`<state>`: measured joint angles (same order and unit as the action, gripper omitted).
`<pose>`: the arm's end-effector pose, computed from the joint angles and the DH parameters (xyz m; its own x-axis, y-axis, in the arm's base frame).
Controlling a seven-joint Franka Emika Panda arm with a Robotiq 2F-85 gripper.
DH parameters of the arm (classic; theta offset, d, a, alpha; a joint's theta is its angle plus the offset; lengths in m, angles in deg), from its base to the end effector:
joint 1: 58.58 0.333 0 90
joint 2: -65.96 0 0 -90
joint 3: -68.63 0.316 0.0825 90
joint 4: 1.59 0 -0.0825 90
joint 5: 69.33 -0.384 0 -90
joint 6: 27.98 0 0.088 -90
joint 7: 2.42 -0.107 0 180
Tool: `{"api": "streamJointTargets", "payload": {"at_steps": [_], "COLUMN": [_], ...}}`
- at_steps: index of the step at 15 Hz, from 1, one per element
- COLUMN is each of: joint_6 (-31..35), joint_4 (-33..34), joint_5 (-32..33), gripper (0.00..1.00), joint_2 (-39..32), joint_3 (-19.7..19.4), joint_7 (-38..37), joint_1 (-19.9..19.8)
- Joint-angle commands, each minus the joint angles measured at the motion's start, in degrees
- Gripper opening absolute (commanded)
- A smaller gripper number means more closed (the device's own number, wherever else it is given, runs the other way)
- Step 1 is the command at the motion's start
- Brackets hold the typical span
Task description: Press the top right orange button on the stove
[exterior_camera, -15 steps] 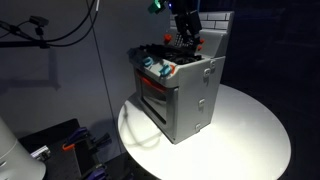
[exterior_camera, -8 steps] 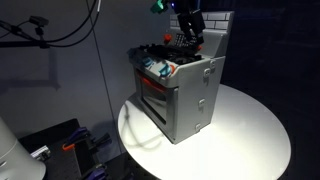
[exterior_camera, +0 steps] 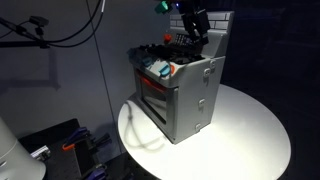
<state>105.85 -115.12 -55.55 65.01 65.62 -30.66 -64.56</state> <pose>0.5822 -0.0959 0.4922 0.8109 -0.4461 0.3788 -0.4971 -0.8666 0.0436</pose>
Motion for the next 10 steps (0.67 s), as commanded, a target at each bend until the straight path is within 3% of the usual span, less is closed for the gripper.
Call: {"api": "streamJointTargets", "payload": {"at_steps": [1,10], "joint_6": [0.03,-0.21], "joint_4": [3.07,5.3], "joint_5": [0.56,0.3], "gripper": [1.0,1.0], "joint_2": [-2.08,-4.22], "joint_3": [-0.92,-1.36], "joint_7": [-1.4,-1.01], "joint_1": [0.6,1.21]}}
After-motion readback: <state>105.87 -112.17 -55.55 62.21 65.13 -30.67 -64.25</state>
